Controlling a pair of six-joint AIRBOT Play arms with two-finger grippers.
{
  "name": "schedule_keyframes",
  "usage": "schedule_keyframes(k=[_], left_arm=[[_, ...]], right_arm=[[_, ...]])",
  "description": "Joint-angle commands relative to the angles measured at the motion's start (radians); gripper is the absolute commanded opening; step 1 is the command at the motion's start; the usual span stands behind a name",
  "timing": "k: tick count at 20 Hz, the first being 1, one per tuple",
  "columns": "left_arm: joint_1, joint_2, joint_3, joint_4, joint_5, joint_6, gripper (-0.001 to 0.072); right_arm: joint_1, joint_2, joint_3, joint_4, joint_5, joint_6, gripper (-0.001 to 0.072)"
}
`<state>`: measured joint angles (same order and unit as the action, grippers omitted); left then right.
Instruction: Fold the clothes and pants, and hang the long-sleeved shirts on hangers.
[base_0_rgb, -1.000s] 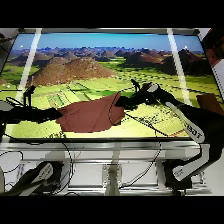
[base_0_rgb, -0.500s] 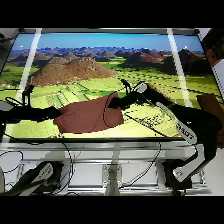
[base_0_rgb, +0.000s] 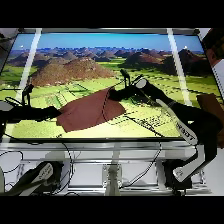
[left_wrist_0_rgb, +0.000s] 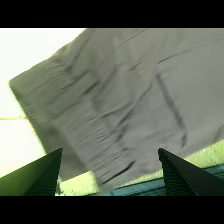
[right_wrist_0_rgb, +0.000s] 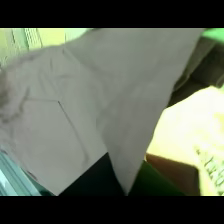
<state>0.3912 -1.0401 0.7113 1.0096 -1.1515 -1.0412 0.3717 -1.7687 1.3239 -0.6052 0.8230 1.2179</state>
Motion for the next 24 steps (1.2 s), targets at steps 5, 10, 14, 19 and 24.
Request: schedule_keyframes(k=[5, 10, 14, 19, 24], left_arm=[[0.001, 0.0, 0.0, 0.0, 0.019, 0.0, 0.0702], [0.001, 0.0, 0.0, 0.0, 0.019, 0.0, 0.0701], [0.001, 0.0, 0.0, 0.001, 0.019, 0.0, 0.0701], [0.001, 0.0, 0.0, 0.0, 0.019, 0.0, 0.0702], [0.001, 0.0, 0.0, 0.001, 0.019, 0.0, 0.0702]], right_arm=[[-0.305, 0.083, 0.288, -0.147, 0.227, 0.051, 0.0007], [-0.594, 0.251, 0.422, -0.52, 0.355, 0.259, 0.0007], [-0.843, 0.403, 0.436, -0.769, 0.374, 0.354, 0.0007], [-1.117, 0.459, 0.428, -0.937, 0.597, 0.447, 0.0007], [-1.306, 0.455, 0.295, -0.962, 0.808, 0.45, 0.0007]])
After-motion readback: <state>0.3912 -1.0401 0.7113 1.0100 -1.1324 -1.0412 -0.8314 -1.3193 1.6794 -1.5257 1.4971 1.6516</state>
